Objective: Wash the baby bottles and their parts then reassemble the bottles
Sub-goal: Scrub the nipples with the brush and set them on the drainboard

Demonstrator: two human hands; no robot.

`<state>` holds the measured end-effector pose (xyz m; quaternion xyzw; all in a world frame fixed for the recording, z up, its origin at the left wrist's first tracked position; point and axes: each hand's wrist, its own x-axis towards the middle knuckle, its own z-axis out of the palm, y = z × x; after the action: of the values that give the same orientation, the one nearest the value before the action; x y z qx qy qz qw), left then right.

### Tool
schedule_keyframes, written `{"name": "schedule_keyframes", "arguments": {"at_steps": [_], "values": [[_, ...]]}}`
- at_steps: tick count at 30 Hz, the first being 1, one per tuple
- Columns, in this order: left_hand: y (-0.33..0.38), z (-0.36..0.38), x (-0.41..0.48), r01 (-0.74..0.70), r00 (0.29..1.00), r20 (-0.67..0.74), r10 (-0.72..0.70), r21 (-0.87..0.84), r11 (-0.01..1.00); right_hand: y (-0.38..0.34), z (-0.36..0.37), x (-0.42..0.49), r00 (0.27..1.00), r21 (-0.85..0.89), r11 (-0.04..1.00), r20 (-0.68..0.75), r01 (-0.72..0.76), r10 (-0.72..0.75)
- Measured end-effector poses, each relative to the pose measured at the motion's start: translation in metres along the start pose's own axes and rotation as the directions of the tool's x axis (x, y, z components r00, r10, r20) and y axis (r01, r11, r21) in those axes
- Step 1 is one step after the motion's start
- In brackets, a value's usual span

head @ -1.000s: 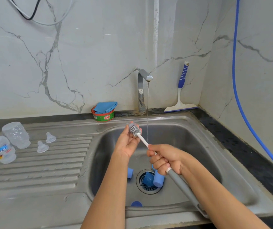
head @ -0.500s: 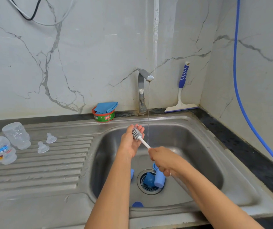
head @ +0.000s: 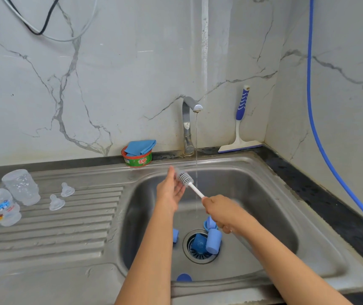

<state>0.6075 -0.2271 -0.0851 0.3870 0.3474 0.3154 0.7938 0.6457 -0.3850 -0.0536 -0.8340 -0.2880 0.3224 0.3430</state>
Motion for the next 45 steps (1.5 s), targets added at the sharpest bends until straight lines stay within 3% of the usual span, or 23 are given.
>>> {"name": "schedule_keyframes", "arguments": {"at_steps": [2,4,9,16,18,21,23,24,28,32,40,43,45], "values": [[0.000,-0.001,0.001,-0.039,0.999,-0.020,0.040,0.064,0.997,0.001,0.000,0.001,0.995,-0.183,0.982,-0.080,0.040,-0.056],[0.000,-0.002,0.000,-0.036,0.999,-0.001,0.036,0.072,0.997,0.002,0.000,0.002,0.996,-0.188,0.981,-0.072,0.041,-0.056],[0.001,-0.001,0.001,0.059,0.992,0.114,-0.056,-0.022,0.998,0.001,-0.001,0.000,0.994,0.161,0.984,0.087,-0.077,0.064],[0.008,-0.005,-0.002,0.101,0.971,0.227,-0.069,-0.135,0.986,0.003,-0.016,0.006,0.900,0.494,0.823,0.434,-0.279,0.045],[0.009,-0.003,0.000,0.074,0.977,0.207,-0.059,-0.067,0.995,0.002,-0.016,0.005,0.929,0.432,0.872,0.364,-0.230,0.064],[0.003,0.004,0.007,0.031,0.994,0.101,-0.034,0.034,0.999,0.002,-0.008,0.002,0.993,0.097,0.994,0.105,-0.056,0.045],[-0.003,0.007,0.007,0.003,1.000,0.019,-0.004,0.046,0.999,0.004,-0.003,0.003,1.000,-0.096,0.995,0.018,0.013,-0.012],[-0.005,0.009,0.006,-0.001,1.000,0.005,0.001,0.026,1.000,0.005,-0.002,0.004,1.000,-0.109,0.994,0.012,0.023,-0.022],[-0.001,0.010,0.002,0.016,0.997,0.078,-0.005,-0.136,0.991,0.001,-0.005,0.001,0.988,0.158,0.985,0.148,-0.074,0.051],[0.003,0.014,-0.005,0.026,0.991,0.134,0.016,-0.314,0.949,0.003,-0.012,0.005,0.925,0.403,0.895,0.379,-0.192,0.028],[0.007,0.011,-0.008,0.147,0.953,0.290,0.091,-0.702,0.697,0.000,-0.013,0.002,0.750,0.612,0.671,0.650,-0.420,-0.124],[0.008,0.009,-0.008,0.154,0.947,0.308,0.087,-0.678,0.719,-0.002,-0.013,0.001,0.810,0.568,0.750,0.582,-0.339,-0.075],[0.011,0.010,-0.006,0.120,0.968,0.252,0.017,-0.520,0.846,-0.003,-0.013,-0.001,0.906,0.442,0.872,0.424,-0.209,0.002]]}}
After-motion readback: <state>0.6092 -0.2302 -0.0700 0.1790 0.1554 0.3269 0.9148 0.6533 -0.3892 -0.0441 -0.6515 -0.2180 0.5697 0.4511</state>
